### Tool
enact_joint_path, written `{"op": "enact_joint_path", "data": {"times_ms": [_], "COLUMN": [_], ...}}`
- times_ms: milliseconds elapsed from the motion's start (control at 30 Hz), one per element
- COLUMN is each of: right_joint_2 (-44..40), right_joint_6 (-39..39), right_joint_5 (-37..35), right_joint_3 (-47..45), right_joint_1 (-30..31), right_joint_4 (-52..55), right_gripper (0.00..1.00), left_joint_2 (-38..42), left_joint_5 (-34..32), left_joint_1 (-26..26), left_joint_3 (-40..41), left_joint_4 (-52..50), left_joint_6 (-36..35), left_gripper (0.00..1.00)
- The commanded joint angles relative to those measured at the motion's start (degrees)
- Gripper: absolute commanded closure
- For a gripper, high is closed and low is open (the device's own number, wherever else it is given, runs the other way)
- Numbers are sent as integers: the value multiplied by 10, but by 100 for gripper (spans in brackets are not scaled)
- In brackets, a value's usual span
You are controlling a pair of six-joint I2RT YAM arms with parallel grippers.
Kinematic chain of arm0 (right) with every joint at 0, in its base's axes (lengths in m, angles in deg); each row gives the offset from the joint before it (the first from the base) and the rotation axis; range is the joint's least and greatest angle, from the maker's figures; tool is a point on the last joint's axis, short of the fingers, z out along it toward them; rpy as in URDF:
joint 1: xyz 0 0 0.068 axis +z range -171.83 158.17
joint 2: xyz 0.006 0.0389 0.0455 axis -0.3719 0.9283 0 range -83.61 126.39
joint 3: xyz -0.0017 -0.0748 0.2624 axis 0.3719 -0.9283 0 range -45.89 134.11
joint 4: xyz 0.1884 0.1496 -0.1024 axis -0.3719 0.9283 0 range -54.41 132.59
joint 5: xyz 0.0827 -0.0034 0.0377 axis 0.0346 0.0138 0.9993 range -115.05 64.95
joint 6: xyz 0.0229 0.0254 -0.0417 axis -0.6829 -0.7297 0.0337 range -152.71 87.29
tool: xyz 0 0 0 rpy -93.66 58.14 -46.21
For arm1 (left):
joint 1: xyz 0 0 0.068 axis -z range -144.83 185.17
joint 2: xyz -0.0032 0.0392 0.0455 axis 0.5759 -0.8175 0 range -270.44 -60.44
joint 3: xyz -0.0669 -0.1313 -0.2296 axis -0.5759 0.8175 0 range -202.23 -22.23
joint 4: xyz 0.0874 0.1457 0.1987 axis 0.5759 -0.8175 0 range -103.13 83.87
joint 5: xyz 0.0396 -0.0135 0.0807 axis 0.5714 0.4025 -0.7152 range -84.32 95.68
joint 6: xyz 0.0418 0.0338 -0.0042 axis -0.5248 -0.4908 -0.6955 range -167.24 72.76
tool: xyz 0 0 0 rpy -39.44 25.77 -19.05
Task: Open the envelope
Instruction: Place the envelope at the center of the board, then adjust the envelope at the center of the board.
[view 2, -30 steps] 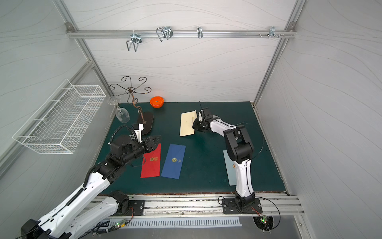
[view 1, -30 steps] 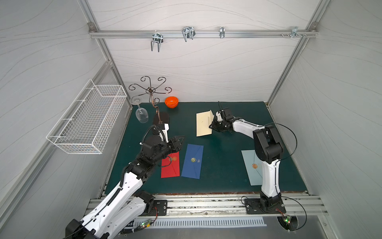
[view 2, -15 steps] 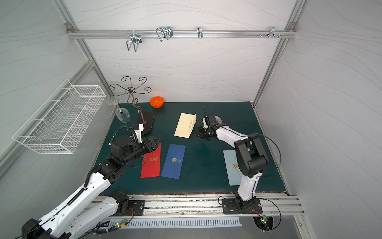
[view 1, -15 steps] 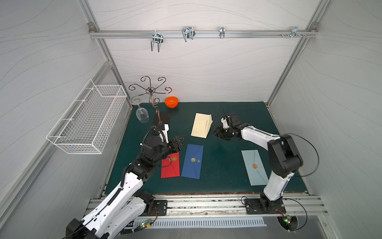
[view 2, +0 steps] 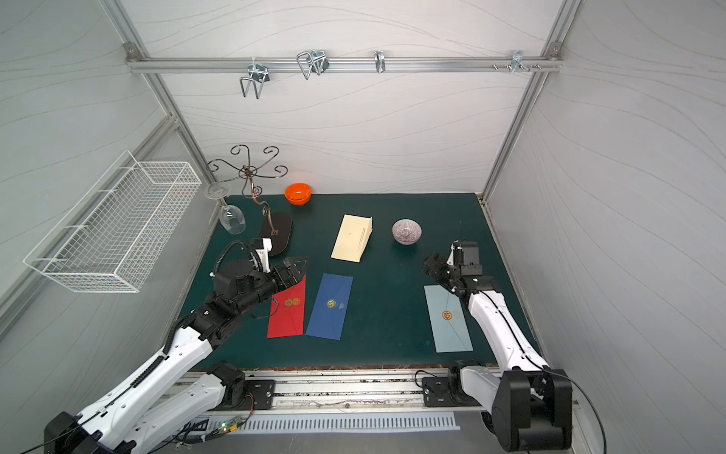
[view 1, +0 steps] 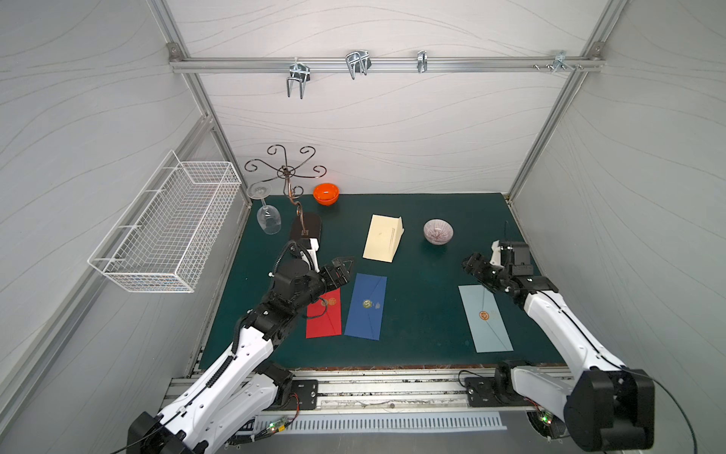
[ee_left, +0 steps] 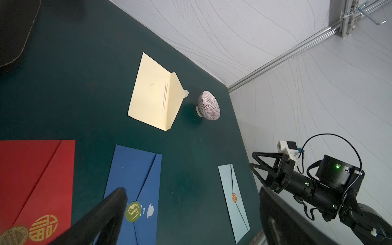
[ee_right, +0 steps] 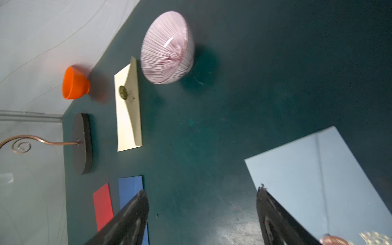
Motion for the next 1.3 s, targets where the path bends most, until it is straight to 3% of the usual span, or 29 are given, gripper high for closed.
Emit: {"op": "enact_joint_path", "data": {"times_ms": [0, 267, 567, 1267], "right_joint_2": [-12, -6, 12, 55], "right_joint_6": [-10, -71, -75, -112], "right_joint_5": [8, -42, -93, 26], "right_joint_3": [-20, -26, -24, -107], "right_joint_1": [-18, -21, -48, -58], "right_joint_4": [60, 145, 197, 111], "right_gripper": [17, 14, 13, 14], "left_joint_2": [-4, -27, -82, -140], "left_joint_5": [0, 43, 103, 138], "left_joint_1": [-4, -4, 1, 33], "left_joint_3": [-26, -23, -40, -54], "left_joint_4": [10, 49, 60, 108], "left_joint_6": [-2, 0, -2, 15], "left_gripper": [0, 0, 0, 0]}}
